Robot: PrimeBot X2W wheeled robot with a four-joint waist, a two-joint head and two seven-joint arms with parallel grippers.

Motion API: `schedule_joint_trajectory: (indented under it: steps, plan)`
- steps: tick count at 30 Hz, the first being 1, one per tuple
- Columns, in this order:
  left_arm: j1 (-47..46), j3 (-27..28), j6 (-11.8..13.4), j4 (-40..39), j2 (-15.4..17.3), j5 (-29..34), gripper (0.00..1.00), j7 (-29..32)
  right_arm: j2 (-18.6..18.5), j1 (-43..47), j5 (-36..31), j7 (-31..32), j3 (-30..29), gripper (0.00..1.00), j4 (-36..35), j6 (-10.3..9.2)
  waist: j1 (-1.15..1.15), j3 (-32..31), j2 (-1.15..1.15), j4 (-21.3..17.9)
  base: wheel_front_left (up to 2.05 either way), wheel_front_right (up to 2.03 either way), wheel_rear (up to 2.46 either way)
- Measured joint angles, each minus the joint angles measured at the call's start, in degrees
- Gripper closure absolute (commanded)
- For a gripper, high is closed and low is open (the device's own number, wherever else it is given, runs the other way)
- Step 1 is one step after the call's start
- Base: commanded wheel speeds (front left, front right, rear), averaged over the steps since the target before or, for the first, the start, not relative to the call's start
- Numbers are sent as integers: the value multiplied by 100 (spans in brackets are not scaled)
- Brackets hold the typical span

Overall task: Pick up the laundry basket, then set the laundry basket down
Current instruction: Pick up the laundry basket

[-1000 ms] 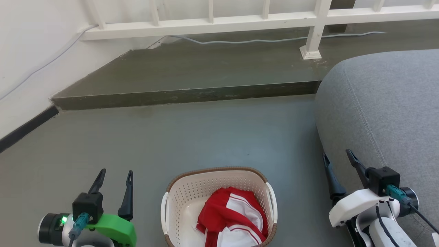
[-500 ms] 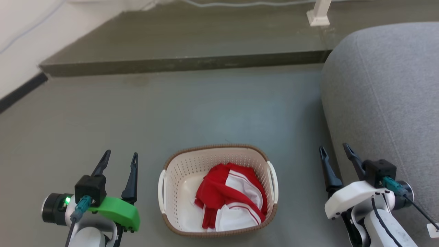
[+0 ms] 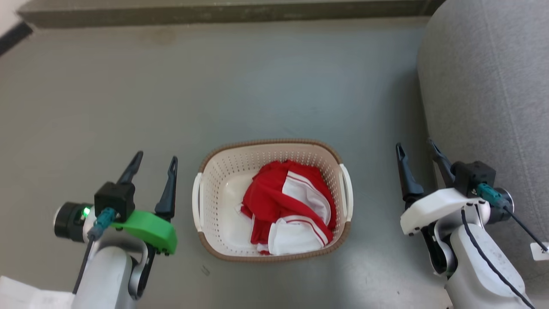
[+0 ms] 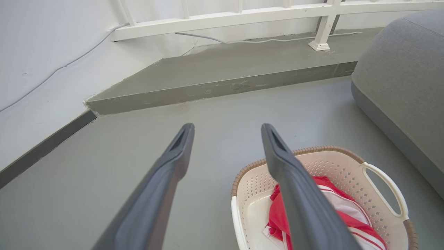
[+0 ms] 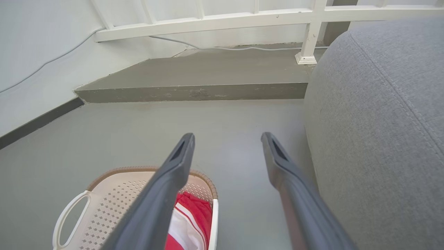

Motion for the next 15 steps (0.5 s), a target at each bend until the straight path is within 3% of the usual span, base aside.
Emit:
schedule_joint_trajectory:
  steps: [15]
  plan:
    - [-1132,-211,-243,600,-162,-38,0,-7,75,-854,-29,-8,-62,0,390,-58,0,1230,0,117,0,0,0]
